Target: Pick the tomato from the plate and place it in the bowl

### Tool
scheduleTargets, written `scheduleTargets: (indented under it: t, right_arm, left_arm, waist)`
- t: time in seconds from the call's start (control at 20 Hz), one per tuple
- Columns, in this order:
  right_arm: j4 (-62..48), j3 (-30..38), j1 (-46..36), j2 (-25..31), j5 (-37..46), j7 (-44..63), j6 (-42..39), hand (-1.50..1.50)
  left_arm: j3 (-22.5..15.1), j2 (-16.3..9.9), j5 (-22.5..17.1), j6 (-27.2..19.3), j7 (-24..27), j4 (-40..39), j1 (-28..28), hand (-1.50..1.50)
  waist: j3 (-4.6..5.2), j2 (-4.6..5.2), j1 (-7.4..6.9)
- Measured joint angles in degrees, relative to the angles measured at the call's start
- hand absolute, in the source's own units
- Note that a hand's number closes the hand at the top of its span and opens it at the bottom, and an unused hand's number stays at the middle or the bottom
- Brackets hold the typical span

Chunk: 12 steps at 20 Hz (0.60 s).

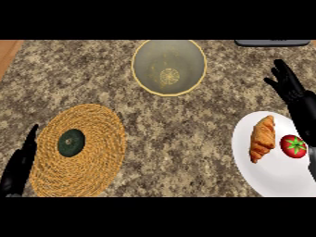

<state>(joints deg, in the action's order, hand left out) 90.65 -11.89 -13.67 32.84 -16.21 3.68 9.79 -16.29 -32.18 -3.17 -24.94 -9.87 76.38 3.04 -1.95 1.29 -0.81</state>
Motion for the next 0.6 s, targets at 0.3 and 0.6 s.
scheduleTargets:
  t: [0.3, 0.6]
  right_arm:
    - [-1.7, -0.6, -3.0, -6.1, -2.0, -3.9, -0.8, -1.5]
    - [-4.5, -1.5, 0.4, -4.6, 16.4, -8.2, 16.5, -1.5]
  left_arm:
    - [5.5, 1.8, -5.4, 1.9, 6.4, 8.0, -7.6, 0.0]
    - [10.0, 3.8, -11.5, 4.4, 10.3, 12.0, -12.4, 0.0]
  waist:
    - [1.5, -1.02, -0.52]
    - [2.13, -1.61, 1.31]
